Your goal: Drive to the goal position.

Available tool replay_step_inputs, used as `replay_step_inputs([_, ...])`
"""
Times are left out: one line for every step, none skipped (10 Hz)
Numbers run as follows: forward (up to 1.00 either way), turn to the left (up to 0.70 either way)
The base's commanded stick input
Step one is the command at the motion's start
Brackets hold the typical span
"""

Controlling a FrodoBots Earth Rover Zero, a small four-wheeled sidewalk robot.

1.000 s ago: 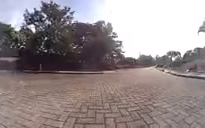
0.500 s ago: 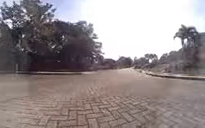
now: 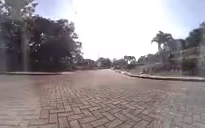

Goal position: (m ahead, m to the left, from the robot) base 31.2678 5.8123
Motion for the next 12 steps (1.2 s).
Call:
replay_step_inputs([0.0,-0.45])
replay_step_inputs([0.0,-0.45])
replay_step_inputs([0.0,-0.45])
replay_step_inputs([0.0,-0.45])
replay_step_inputs([0.0,-0.45])
replay_step_inputs([0.17,0.0])
replay_step_inputs([0.45,0.0])
replay_step_inputs([0.7,0.0])
replay_step_inputs([0.7,0.0])
replay_step_inputs([0.7,0.0])
replay_step_inputs([0.7,0.0])
replay_step_inputs([0.7,0.0])
